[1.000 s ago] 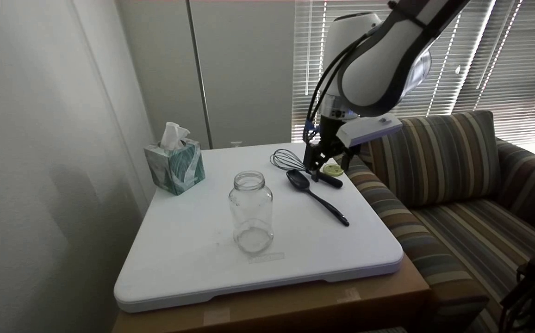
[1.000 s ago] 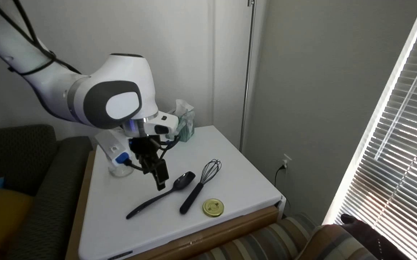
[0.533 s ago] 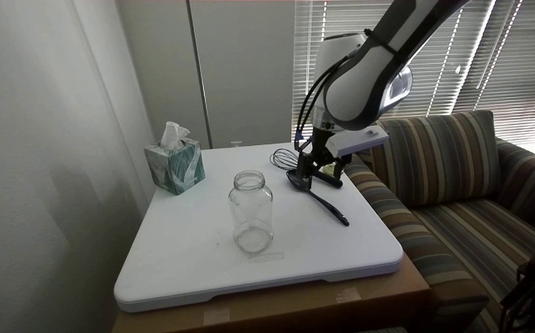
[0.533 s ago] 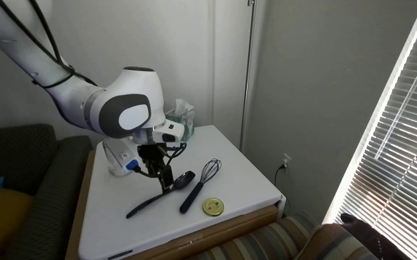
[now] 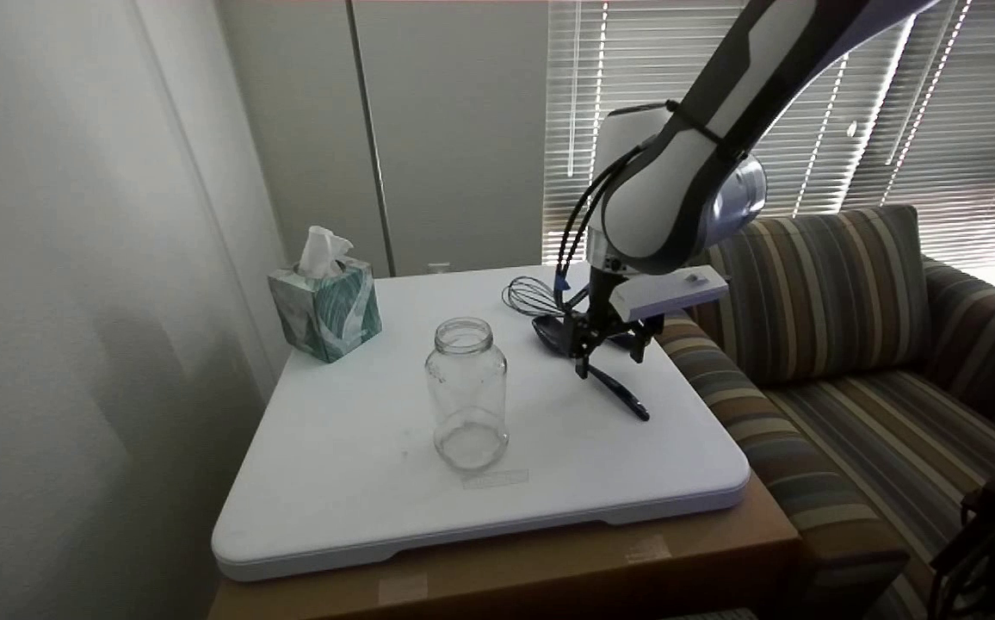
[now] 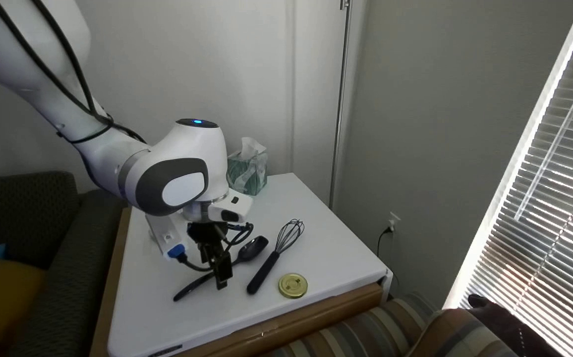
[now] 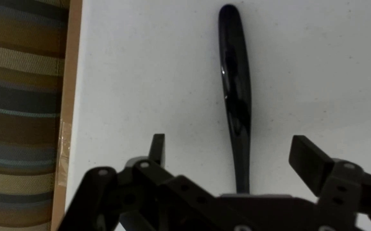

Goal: Pick the black spoon then put it back on the table, then pick the bottle top and put it on the bottle

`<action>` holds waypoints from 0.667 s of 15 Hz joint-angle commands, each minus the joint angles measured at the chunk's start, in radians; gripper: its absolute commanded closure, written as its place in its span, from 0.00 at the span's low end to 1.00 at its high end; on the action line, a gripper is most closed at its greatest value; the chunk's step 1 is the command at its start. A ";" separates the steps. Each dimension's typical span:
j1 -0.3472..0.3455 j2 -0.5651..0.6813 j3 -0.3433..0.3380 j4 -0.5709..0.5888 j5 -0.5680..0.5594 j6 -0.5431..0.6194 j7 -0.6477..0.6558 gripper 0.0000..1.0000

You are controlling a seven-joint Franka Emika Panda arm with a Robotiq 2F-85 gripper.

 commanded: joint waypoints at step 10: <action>-0.040 0.082 0.048 0.099 0.071 0.030 -0.092 0.85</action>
